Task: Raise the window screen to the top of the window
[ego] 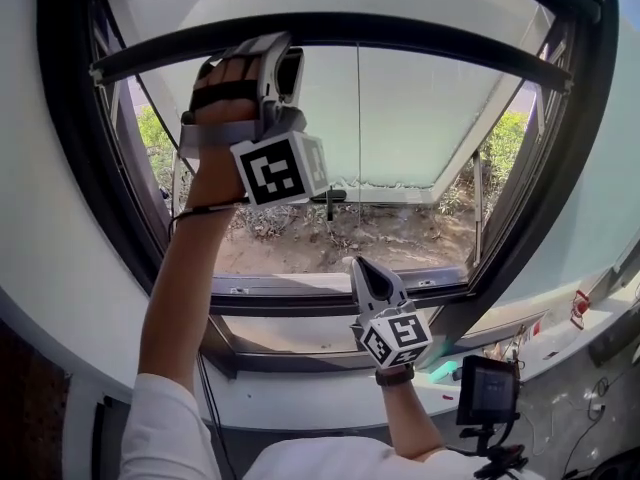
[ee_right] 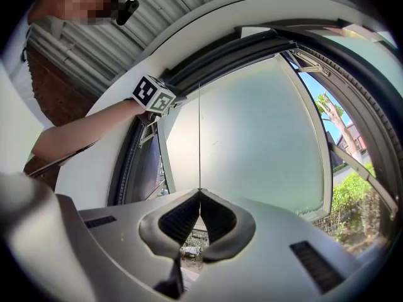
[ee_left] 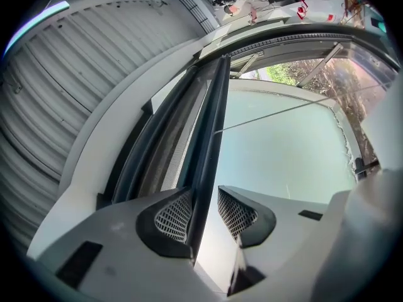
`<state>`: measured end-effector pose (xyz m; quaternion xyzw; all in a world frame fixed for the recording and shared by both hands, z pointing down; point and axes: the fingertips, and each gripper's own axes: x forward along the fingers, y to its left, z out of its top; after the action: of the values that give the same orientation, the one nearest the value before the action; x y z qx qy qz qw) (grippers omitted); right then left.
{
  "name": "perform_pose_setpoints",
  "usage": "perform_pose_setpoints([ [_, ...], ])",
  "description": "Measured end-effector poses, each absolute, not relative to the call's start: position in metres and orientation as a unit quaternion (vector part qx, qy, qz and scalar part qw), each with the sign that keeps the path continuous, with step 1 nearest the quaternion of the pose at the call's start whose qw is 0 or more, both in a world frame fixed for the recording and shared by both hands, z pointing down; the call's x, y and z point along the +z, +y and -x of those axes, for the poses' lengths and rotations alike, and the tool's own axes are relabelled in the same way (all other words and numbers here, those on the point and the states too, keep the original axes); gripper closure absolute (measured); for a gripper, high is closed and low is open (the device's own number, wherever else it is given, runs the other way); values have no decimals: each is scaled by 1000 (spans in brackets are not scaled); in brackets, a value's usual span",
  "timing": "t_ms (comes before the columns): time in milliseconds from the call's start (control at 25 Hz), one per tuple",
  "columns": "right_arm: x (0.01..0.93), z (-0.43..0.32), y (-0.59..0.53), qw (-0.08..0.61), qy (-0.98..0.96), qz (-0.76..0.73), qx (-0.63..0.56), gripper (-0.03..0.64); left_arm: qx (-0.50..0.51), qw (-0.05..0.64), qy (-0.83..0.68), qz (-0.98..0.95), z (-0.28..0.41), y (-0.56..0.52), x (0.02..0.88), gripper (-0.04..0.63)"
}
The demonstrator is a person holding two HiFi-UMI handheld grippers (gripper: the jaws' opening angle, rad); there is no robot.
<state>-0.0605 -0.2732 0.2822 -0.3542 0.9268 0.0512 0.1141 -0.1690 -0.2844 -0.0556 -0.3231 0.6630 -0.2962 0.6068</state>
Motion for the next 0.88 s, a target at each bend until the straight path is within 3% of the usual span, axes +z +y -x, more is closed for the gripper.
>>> perform_pose_setpoints([
  [880,201,66,-303,158,919,338,124,614,-274,627,674,278,164,-292,-142,469],
])
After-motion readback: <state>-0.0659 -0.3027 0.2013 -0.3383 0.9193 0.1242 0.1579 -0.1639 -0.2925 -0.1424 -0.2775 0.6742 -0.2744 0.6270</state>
